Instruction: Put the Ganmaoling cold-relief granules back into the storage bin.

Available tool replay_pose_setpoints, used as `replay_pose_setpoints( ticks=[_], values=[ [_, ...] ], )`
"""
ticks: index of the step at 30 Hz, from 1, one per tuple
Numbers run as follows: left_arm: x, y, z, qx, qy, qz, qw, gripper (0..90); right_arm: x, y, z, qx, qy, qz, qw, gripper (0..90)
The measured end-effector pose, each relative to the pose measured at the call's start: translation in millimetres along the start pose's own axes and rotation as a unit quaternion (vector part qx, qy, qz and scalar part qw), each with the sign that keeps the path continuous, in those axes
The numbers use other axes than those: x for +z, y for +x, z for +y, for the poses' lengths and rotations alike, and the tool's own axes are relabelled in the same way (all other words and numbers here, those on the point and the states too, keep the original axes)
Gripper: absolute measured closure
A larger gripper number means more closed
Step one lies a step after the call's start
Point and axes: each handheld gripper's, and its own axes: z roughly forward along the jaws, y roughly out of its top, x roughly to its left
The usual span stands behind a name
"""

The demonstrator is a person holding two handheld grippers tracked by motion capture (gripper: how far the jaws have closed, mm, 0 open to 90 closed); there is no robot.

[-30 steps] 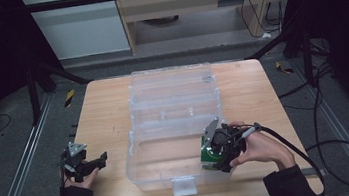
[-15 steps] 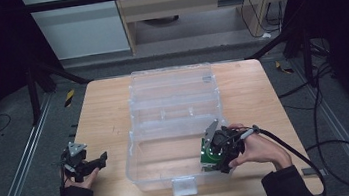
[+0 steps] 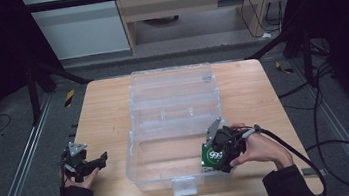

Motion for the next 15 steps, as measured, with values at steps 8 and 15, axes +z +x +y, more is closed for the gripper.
replay_pose_setpoints(
  ticks=[8, 15],
  values=[
    [0.0, -0.1, 0.0, 0.001, 0.0, 0.0, 1.0, 18.3, -19.3, 2.2, -4.6, 0.009, -0.043, -0.015, 0.9989, 14.9],
    [-0.4, -0.5, 0.0, -0.001, 0.0, -0.001, 1.0, 18.3, -43.9, 3.1, -11.9, 0.046, -0.112, -0.042, 0.9918, 12.8]
  ],
)
